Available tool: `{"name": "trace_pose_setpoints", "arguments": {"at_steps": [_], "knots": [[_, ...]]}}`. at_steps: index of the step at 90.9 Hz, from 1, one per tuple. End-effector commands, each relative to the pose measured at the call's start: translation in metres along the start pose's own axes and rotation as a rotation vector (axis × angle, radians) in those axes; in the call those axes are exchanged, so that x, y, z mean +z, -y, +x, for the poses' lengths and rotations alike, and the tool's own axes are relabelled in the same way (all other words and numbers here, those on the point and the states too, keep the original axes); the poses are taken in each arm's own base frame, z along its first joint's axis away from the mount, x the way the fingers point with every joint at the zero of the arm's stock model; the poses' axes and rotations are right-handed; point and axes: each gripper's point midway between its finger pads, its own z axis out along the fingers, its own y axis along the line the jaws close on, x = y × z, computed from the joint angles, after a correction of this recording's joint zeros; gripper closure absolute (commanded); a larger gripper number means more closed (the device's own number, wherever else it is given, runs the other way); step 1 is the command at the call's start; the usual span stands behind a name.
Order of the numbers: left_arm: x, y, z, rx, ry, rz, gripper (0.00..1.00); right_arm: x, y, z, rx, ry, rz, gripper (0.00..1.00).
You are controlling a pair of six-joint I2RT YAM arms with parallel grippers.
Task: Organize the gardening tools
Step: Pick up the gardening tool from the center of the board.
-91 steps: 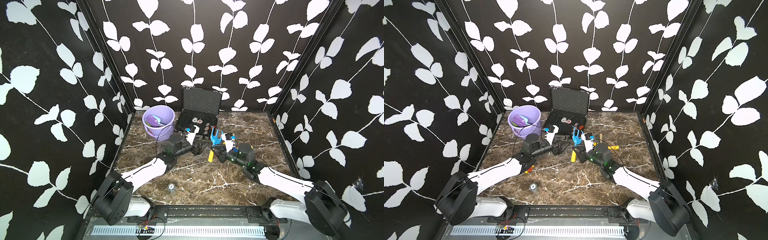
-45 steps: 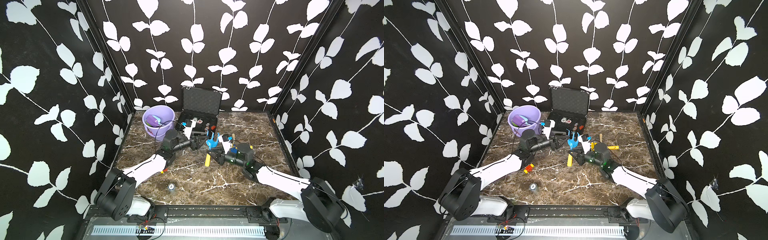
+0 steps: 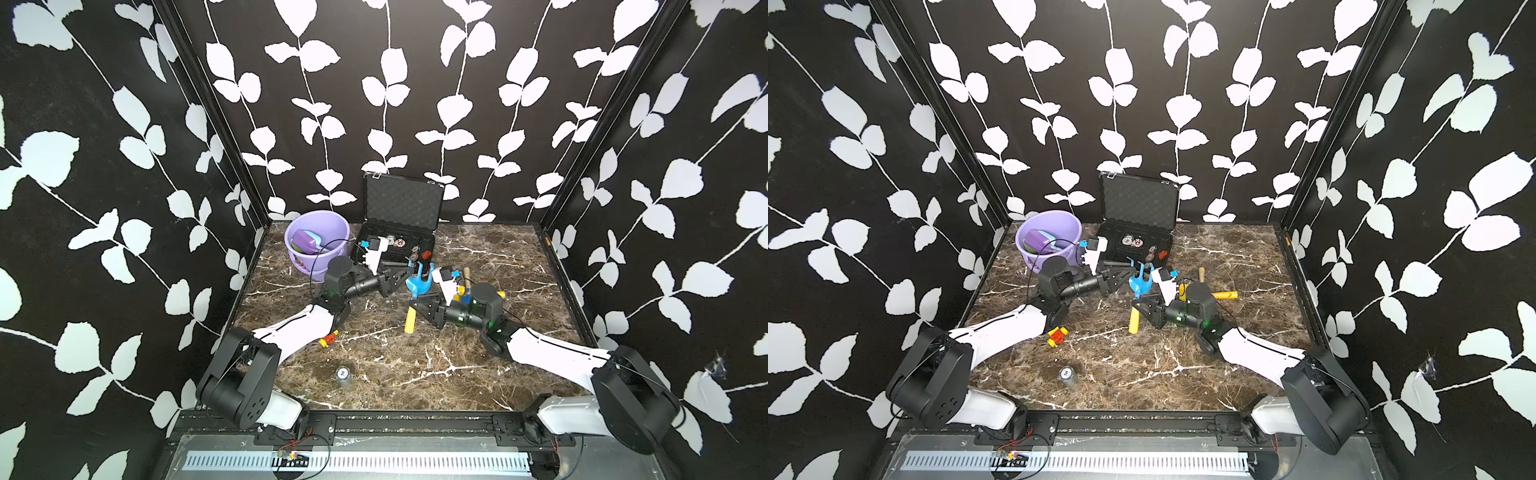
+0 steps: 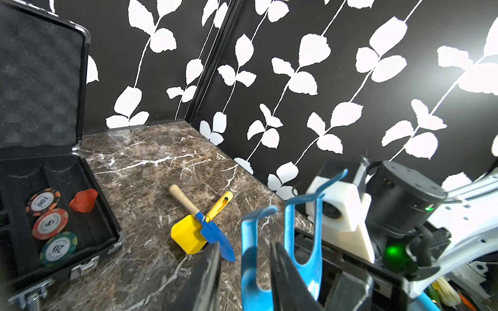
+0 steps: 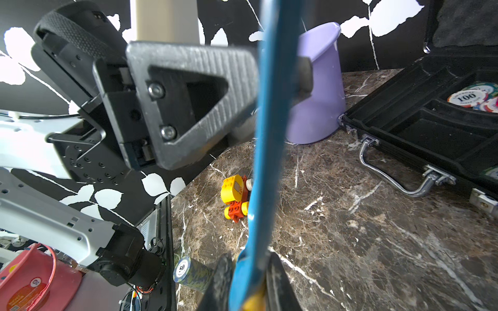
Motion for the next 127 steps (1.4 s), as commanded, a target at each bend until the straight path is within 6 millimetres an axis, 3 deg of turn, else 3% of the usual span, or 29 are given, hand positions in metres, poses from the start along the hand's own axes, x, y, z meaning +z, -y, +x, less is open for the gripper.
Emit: {"name": "trace_pose_setpoints", "arguments": {"at_steps": [1, 24, 34, 40, 57, 65, 78, 87, 127], "knots": [[0.001, 0.009, -0.011, 0.025, 0.023, 0.056, 0.69, 0.005, -0.015, -0.019, -0.04, 0.049, -0.061, 1.0], [0.001, 0.008, -0.011, -0.003, 0.028, 0.089, 0.86, 0.009, -0.016, -0.019, -0.031, 0.041, -0.074, 1.0], [-0.002, 0.003, -0.009, -0.007, 0.027, 0.073, 0.99, 0.01, -0.014, -0.02, -0.026, 0.043, -0.065, 1.0], [-0.004, 0.002, -0.01, -0.005, 0.031, 0.068, 1.0, 0.011, -0.012, -0.02, -0.024, 0.04, -0.055, 1.0], [-0.011, 0.002, -0.015, 0.046, 0.04, 0.033, 1.0, 0.009, -0.007, -0.024, -0.028, 0.045, -0.01, 0.79], [-0.015, 0.002, -0.018, 0.085, 0.042, 0.0, 1.0, 0.006, -0.003, -0.018, -0.019, 0.022, 0.024, 0.52], [-0.027, 0.004, -0.031, 0.186, 0.079, -0.08, 1.0, -0.002, 0.005, -0.015, -0.025, 0.011, 0.097, 0.23], [-0.038, 0.006, -0.043, 0.257, 0.13, -0.146, 1.0, -0.009, 0.007, -0.015, -0.038, 0.01, 0.135, 0.15], [-0.101, 0.013, -0.115, 0.633, 0.379, -0.511, 1.0, -0.051, 0.025, -0.018, -0.063, 0.076, 0.361, 0.0]]}}
